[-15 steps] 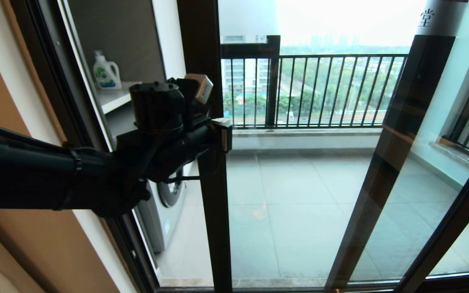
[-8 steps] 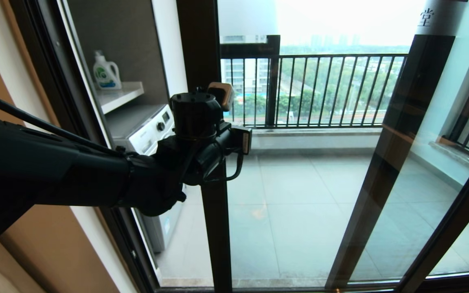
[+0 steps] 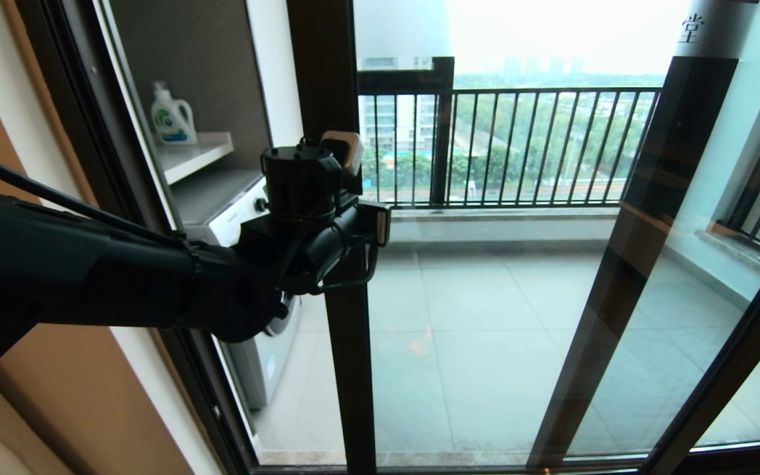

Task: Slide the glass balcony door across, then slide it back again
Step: Close the slid door

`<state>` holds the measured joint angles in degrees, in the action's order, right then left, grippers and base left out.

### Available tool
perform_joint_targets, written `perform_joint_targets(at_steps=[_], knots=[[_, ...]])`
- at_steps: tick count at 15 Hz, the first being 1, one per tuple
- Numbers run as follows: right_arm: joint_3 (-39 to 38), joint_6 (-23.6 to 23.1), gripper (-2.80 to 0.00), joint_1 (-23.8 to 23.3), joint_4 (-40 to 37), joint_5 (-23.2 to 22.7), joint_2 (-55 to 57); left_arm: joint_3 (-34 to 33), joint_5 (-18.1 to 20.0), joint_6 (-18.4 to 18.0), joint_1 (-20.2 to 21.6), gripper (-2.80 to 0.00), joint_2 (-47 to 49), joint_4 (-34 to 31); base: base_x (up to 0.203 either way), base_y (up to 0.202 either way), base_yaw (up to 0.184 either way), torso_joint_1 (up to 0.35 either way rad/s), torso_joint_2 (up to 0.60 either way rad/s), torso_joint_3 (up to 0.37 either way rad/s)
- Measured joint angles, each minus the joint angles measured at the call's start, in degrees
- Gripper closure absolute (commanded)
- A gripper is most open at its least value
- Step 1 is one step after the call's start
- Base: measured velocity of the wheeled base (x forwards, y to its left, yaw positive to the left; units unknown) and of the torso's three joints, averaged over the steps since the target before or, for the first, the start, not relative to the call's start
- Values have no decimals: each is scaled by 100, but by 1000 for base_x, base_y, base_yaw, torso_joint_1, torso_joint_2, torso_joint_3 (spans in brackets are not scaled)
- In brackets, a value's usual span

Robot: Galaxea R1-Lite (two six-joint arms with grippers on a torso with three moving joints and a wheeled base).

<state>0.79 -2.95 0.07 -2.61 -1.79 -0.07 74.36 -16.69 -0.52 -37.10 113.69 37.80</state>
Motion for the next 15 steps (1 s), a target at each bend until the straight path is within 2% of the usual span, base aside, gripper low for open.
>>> perform_joint_targets(at_steps=[5, 8, 15], knots=[[0, 0, 0, 0, 0, -2, 0, 144, 1, -34, 208, 0, 127, 4, 0, 0, 0, 0, 0, 0], [0, 0, 0, 0, -2, 0, 0, 177, 1, -279, 375, 0, 261, 65, 0, 0, 0, 0, 0, 0], [0, 0, 0, 2, 0, -2, 0, 171, 20, -385, 602, 0, 292, 62, 0, 0, 0, 0, 0, 0]])
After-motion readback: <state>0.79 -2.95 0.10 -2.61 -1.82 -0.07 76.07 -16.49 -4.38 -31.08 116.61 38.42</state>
